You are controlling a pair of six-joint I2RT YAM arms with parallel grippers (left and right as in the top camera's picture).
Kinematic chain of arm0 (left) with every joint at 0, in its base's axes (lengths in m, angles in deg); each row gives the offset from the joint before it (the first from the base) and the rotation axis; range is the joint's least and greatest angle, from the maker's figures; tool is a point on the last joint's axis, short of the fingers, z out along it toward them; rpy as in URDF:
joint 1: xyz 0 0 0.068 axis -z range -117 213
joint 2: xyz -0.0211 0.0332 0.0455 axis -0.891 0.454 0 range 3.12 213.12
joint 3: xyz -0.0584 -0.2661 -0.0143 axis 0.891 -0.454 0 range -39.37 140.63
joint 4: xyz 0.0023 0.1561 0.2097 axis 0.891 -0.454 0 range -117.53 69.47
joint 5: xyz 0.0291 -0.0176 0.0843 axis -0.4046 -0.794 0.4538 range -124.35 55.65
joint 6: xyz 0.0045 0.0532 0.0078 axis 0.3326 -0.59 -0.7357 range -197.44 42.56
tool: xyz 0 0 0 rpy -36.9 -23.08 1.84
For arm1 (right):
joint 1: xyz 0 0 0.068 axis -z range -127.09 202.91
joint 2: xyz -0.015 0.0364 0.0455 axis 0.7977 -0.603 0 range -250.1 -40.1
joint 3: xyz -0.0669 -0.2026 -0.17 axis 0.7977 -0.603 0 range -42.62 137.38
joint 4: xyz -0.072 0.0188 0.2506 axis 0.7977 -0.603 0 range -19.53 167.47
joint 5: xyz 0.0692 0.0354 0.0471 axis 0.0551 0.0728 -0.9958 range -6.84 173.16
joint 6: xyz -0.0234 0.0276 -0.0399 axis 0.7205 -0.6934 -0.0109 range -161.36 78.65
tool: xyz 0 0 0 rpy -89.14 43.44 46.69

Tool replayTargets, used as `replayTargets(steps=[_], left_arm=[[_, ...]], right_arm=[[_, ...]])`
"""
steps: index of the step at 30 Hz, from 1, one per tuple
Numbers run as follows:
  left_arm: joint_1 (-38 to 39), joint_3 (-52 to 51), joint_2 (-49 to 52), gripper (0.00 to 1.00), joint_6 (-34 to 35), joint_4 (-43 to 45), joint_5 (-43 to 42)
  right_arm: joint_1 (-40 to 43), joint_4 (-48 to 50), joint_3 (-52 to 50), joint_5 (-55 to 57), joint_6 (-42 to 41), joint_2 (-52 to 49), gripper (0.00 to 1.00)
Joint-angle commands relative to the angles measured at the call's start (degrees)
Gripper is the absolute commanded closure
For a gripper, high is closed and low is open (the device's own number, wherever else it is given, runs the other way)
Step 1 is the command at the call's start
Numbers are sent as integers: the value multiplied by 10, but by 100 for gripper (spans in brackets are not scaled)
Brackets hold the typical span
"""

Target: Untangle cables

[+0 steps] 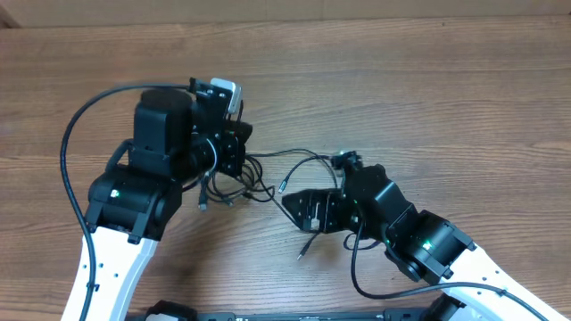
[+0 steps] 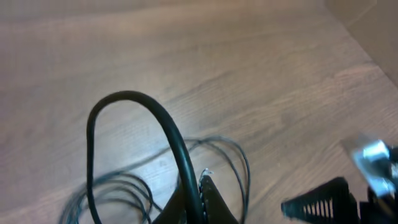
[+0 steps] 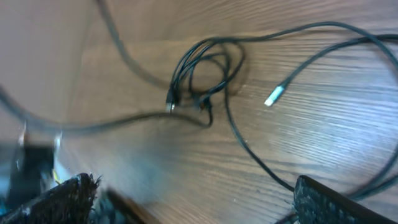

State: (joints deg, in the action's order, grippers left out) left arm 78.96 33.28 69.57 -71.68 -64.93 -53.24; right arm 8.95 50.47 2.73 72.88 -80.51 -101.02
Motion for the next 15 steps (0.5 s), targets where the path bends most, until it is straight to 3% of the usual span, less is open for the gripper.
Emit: replayTargets(steps=[1,10,15], left_arm=[[-2,22,-2,96,-6,23,11],[-2,22,-2,96,3,50,-68],[-2,27,-3,96,21,60,-117]], right_arm=[[-2,5,0,-103,149,2,0],[-2,44,0,-119,232,1,0],[-2,100,0,-36,262,-17,0]])
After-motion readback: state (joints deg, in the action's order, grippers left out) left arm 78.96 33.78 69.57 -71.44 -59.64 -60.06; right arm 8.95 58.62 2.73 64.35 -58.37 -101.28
